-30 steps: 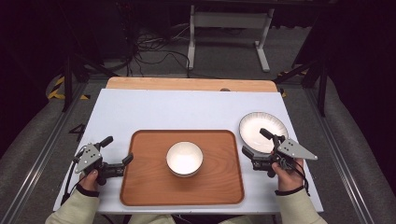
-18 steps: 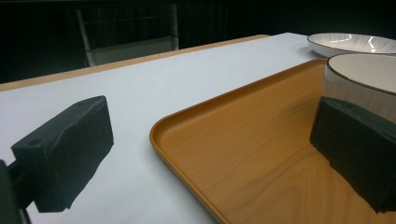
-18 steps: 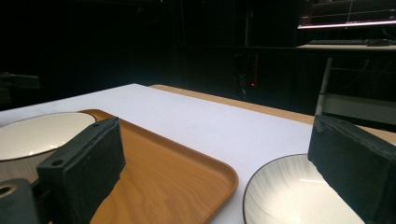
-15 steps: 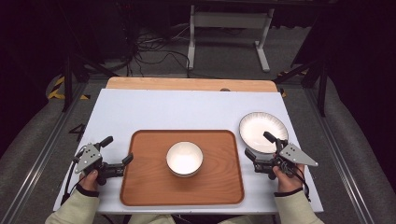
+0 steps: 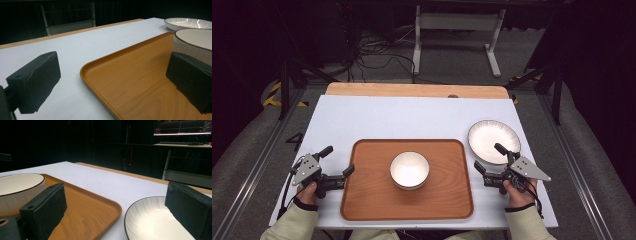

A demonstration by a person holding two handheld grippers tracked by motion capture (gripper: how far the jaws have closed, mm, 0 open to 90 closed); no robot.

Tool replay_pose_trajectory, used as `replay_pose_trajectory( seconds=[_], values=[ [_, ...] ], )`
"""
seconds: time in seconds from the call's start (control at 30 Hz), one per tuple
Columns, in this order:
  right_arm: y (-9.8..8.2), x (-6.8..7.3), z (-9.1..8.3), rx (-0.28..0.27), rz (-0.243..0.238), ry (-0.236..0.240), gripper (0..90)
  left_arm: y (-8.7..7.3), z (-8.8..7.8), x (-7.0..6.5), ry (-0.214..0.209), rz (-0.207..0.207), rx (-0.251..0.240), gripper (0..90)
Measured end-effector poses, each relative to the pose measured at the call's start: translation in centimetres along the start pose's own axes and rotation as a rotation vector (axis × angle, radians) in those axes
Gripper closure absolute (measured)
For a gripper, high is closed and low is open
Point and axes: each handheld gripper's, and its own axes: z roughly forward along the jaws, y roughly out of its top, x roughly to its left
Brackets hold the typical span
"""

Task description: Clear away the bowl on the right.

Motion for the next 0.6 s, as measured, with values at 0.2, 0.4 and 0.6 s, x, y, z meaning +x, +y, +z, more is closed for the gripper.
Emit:
replay_pose_trajectory(
  seconds=[0.2,0.4,0.6],
  values=[
    [-0.5,-0.1,-0.2,0.006,0.011,-0.012,4.0,0.0,0.0,0.0,-0.001,-0.001,0.000,0.2],
    [-1.2,-0.4,-0.4,0.026,0.031,-0.025,3.5,0.0,0.0,0.0,-0.001,0.000,-0.001,0.2],
    [-1.3,-0.5,-0.6,0.006,0.032,-0.033,1.8,0.0,0.0,0.0,-0.001,0.001,-0.001,0.2]
  ],
)
